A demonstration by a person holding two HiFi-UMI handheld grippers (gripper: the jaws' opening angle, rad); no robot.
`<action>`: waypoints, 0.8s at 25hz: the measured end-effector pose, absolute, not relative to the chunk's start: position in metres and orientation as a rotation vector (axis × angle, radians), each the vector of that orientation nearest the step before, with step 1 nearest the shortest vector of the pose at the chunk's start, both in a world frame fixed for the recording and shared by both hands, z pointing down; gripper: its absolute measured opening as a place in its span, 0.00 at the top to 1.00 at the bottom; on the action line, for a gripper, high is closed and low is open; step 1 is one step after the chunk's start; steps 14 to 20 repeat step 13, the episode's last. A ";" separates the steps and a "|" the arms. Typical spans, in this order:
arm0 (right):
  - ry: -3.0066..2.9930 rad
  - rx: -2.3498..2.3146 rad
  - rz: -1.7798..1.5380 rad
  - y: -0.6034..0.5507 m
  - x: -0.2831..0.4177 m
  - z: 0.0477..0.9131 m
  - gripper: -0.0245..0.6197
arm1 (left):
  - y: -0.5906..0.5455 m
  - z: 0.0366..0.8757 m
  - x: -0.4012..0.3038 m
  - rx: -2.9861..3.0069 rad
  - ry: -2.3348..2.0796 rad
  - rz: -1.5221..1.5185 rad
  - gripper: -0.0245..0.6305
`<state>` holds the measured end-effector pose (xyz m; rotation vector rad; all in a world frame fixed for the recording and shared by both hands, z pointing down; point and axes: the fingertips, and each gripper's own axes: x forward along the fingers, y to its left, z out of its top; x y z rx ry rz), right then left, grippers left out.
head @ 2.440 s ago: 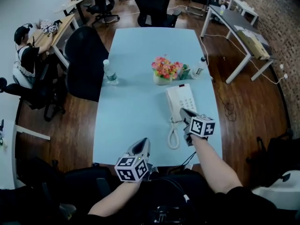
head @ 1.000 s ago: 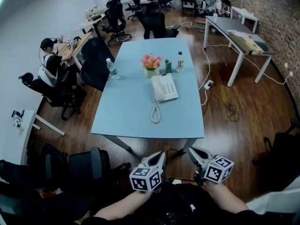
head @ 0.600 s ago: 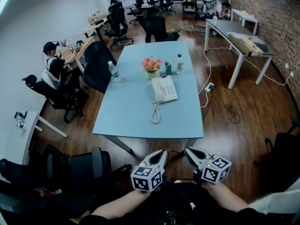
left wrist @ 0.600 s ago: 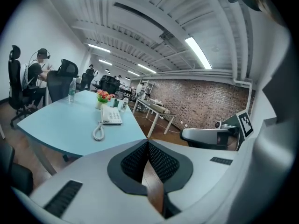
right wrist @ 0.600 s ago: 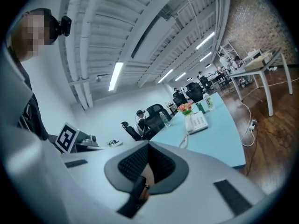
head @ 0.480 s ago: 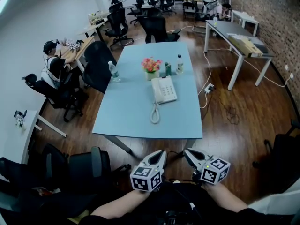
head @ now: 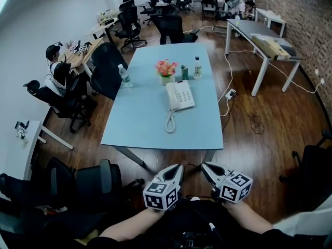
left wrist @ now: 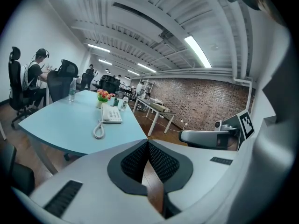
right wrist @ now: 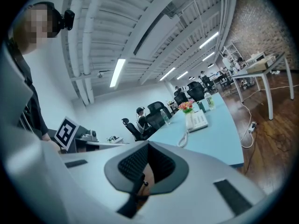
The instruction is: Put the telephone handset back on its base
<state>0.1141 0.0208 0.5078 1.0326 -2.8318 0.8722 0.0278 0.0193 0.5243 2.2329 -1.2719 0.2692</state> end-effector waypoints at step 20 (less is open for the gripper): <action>-2.846 1.014 0.905 0.025 0.118 0.510 0.94 | 0.023 0.523 0.034 2.236 -1.262 0.287 0.96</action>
